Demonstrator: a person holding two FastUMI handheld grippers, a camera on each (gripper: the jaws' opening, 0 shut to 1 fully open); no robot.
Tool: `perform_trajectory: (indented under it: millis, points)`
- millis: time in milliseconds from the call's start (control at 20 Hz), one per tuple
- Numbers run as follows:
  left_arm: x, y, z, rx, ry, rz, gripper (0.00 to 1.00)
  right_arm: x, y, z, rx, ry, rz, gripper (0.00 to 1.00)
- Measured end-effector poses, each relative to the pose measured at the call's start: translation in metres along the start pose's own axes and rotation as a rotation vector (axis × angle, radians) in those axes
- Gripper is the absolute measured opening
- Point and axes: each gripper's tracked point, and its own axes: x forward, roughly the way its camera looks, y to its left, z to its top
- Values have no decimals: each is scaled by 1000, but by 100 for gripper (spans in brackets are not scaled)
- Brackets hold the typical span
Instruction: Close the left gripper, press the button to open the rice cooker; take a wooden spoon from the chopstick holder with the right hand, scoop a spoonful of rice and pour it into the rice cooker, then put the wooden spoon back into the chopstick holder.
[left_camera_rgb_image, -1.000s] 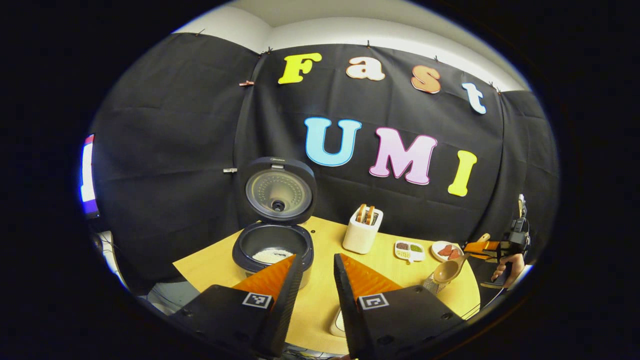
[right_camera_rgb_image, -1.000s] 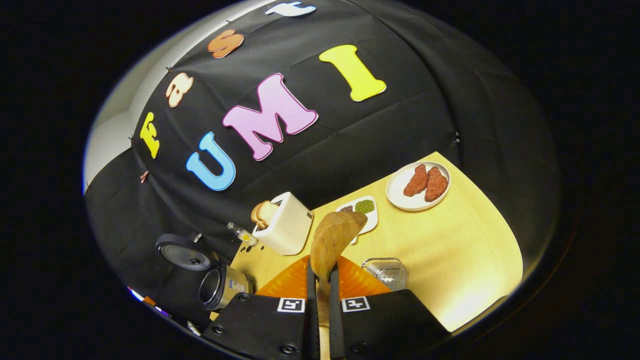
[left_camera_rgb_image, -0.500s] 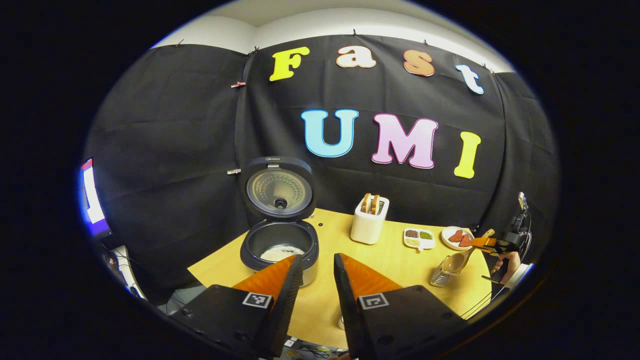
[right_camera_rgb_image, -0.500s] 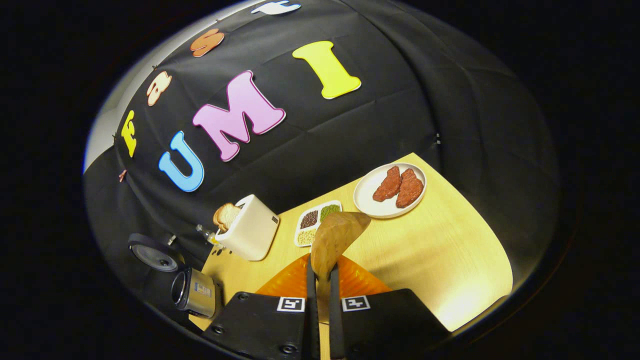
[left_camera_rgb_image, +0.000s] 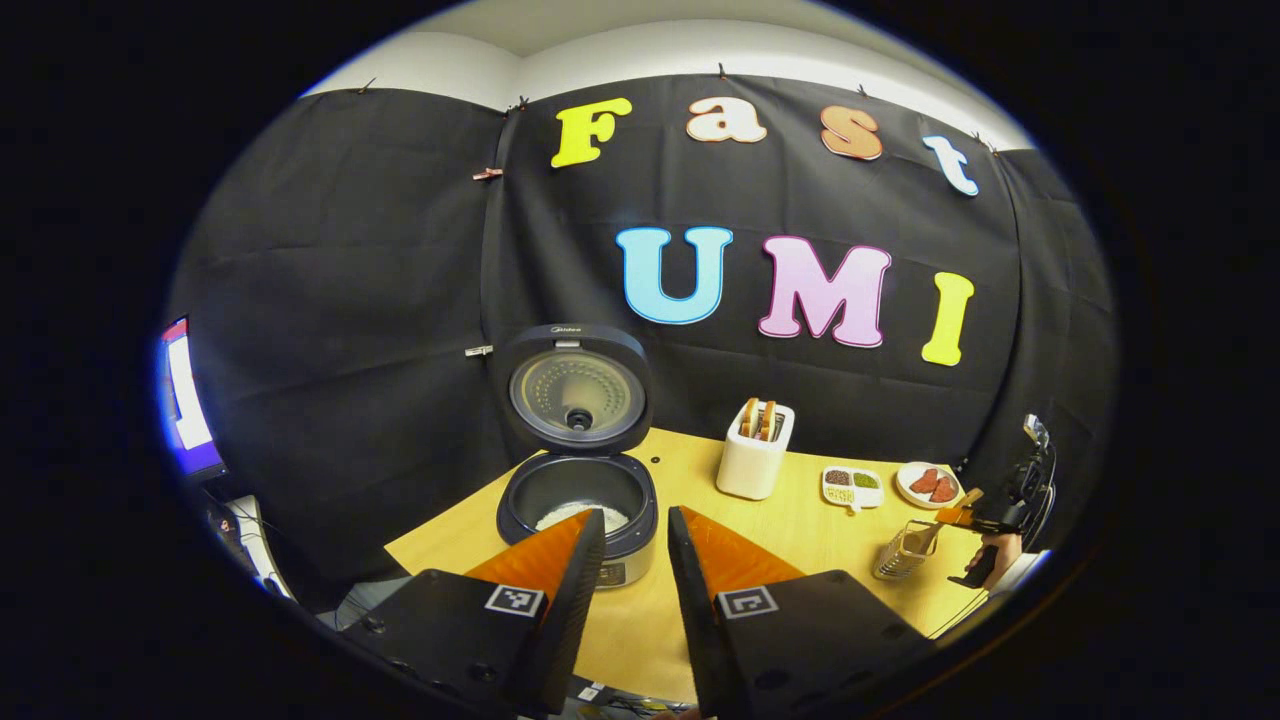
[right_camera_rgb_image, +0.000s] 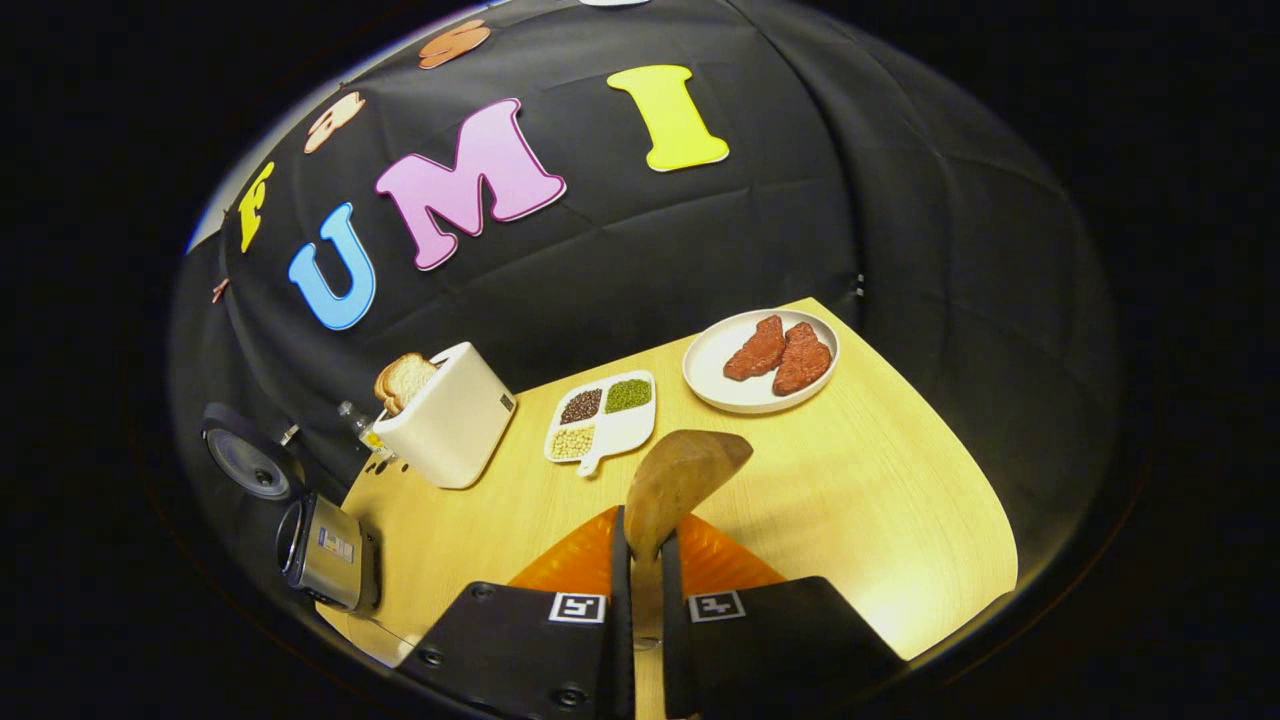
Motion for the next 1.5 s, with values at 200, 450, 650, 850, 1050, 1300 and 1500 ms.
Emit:
perform_trajectory:
  millis: [200,450,650,850,1050,1300,1500]
  points:
    - [14,13,5,-18,-20,-54,49,-11,-16,-3,30,11,-89,53]
    - [44,43,28,-28,-86,-145,49,-47,-20,-16,7,6,-206,99]
    - [80,77,43,-59,-123,-188,49,-79,1,-30,15,-14,-264,99]
    - [111,99,62,-95,-165,-213,49,-113,49,-67,54,6,-246,99]
    - [138,109,110,-99,-275,-220,49,-144,97,-114,5,60,-220,99]
    - [189,113,145,-139,-329,-181,49,-181,154,-148,-49,109,-155,99]
    - [228,111,161,-204,-315,-132,48,-200,177,-163,-159,138,-121,99]
